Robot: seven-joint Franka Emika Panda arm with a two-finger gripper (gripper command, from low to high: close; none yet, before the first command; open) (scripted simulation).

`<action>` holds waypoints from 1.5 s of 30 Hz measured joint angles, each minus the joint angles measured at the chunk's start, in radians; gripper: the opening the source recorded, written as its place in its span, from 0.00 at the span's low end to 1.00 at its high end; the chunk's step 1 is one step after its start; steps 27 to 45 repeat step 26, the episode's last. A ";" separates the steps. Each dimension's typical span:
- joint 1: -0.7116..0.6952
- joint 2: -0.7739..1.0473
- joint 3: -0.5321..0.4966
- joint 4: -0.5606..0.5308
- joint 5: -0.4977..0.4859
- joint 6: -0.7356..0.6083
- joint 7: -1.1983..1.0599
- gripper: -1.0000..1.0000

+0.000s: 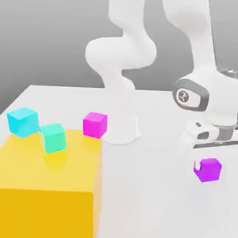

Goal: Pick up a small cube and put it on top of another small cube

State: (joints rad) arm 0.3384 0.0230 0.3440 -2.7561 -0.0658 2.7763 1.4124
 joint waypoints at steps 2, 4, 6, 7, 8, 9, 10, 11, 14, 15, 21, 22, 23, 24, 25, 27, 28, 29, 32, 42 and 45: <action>-0.058 -0.073 -0.033 0.012 0.023 -0.083 0.053 0.00; -0.102 -0.145 -0.065 0.026 0.037 -0.169 0.120 0.00; -0.153 -0.217 -0.101 0.040 0.046 -0.256 0.192 0.00; -0.181 -0.253 -0.119 0.047 0.050 -0.299 0.228 0.00; -0.209 -0.289 -0.137 0.055 0.053 -0.342 0.265 0.00; -0.238 -0.324 -0.154 0.062 0.056 -0.385 0.302 0.00; -0.268 -0.360 -0.170 0.069 0.060 -0.428 0.339 0.00; -0.298 -0.396 -0.187 0.077 0.064 -0.471 0.377 0.00; -0.387 -0.504 -0.236 0.099 0.072 -0.602 0.491 0.00; -0.417 -0.541 -0.251 0.106 0.075 -0.645 0.529 0.00; -0.542 -0.658 -0.306 0.080 0.091 -0.734 0.683 0.00; -0.545 -0.647 -0.306 0.054 0.092 -0.697 0.685 0.00; -0.546 -0.634 -0.306 0.028 0.093 -0.657 0.686 1.00; -0.546 -0.634 -0.306 0.028 0.093 -0.657 0.686 1.00; -0.546 -0.634 -0.306 0.028 0.093 -0.657 0.686 1.00; -0.546 -0.634 -0.306 0.028 0.093 -0.657 0.686 1.00; -0.546 -0.634 -0.306 0.028 0.093 -0.657 0.686 1.00; -0.546 -0.634 -0.306 0.028 0.093 -0.657 0.686 1.00; -0.546 -0.634 -0.306 0.028 0.093 -0.657 0.686 1.00; -0.546 -0.634 -0.306 0.028 0.093 -0.657 0.686 1.00; -0.546 -0.634 -0.306 0.028 0.093 -0.657 0.686 1.00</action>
